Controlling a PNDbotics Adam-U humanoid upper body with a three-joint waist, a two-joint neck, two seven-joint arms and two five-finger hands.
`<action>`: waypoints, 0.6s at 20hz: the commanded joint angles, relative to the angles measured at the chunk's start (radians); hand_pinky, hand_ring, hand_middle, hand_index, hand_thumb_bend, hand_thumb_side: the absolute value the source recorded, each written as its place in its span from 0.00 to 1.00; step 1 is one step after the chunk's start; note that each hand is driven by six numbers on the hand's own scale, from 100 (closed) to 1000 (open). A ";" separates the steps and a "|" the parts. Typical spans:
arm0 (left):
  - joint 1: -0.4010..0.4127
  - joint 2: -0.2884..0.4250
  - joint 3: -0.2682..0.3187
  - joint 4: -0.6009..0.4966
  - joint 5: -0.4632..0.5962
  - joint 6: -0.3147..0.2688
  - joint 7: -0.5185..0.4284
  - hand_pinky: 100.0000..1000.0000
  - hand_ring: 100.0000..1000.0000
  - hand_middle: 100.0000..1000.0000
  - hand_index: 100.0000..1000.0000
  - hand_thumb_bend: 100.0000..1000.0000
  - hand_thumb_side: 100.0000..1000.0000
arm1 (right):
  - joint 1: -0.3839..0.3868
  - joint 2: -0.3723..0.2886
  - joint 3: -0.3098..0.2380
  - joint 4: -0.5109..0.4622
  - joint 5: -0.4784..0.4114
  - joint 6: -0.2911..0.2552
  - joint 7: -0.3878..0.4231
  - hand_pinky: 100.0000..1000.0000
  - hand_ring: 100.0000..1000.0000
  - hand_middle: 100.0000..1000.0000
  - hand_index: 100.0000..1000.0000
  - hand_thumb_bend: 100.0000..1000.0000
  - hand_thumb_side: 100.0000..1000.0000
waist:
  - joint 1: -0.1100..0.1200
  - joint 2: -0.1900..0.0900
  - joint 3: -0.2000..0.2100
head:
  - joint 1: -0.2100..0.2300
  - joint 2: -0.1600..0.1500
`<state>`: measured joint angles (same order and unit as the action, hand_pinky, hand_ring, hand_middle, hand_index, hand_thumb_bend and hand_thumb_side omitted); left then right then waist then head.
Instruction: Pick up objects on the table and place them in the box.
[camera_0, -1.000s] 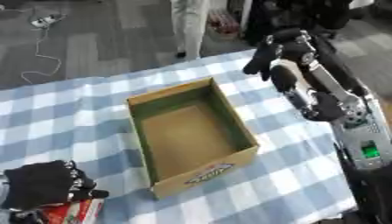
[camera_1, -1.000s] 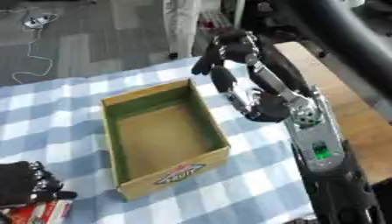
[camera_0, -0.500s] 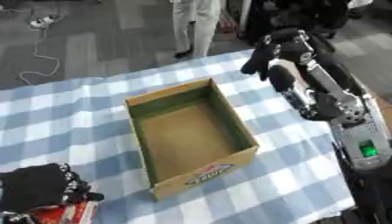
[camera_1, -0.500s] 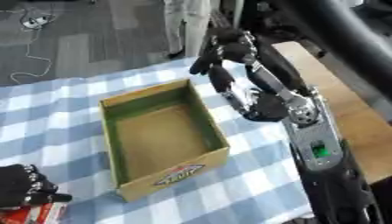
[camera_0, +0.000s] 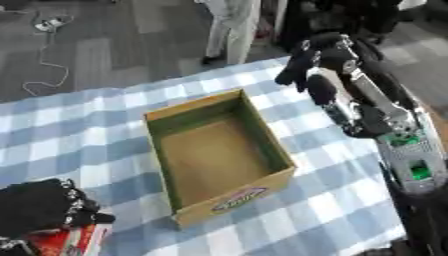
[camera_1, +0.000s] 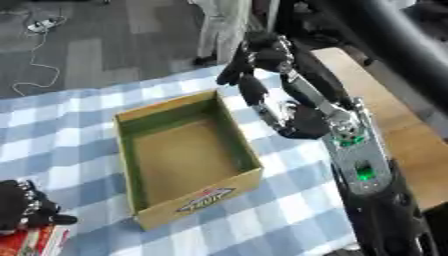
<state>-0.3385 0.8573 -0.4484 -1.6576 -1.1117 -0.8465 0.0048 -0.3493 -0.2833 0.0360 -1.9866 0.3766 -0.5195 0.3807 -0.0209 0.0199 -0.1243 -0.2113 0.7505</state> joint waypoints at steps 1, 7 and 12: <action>-0.021 0.039 0.031 -0.060 0.063 0.019 -0.029 0.00 0.00 0.00 0.15 0.00 0.53 | -0.012 -0.015 -0.005 -0.013 -0.007 -0.001 0.003 0.31 0.27 0.41 0.61 0.00 1.00 | 0.003 -0.011 0.001 | -0.010 -0.018; -0.087 0.020 0.039 -0.108 0.143 0.045 -0.047 0.00 0.00 0.00 0.15 0.00 0.54 | -0.014 -0.014 -0.004 -0.013 -0.008 -0.003 0.003 0.31 0.27 0.41 0.60 0.00 1.00 | 0.003 -0.013 -0.002 | -0.005 -0.025; -0.173 -0.021 0.032 -0.061 0.150 0.053 -0.077 0.00 0.00 0.00 0.15 0.00 0.53 | -0.020 -0.008 0.000 -0.013 -0.012 -0.007 0.007 0.31 0.27 0.41 0.60 0.00 1.00 | 0.006 -0.013 -0.010 | -0.009 -0.044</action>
<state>-0.4908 0.8310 -0.4290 -1.7209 -0.9710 -0.7947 -0.0657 -0.3501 -0.2832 0.0367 -1.9866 0.3695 -0.5248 0.3852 -0.0178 0.0191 -0.1348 -0.2113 0.7241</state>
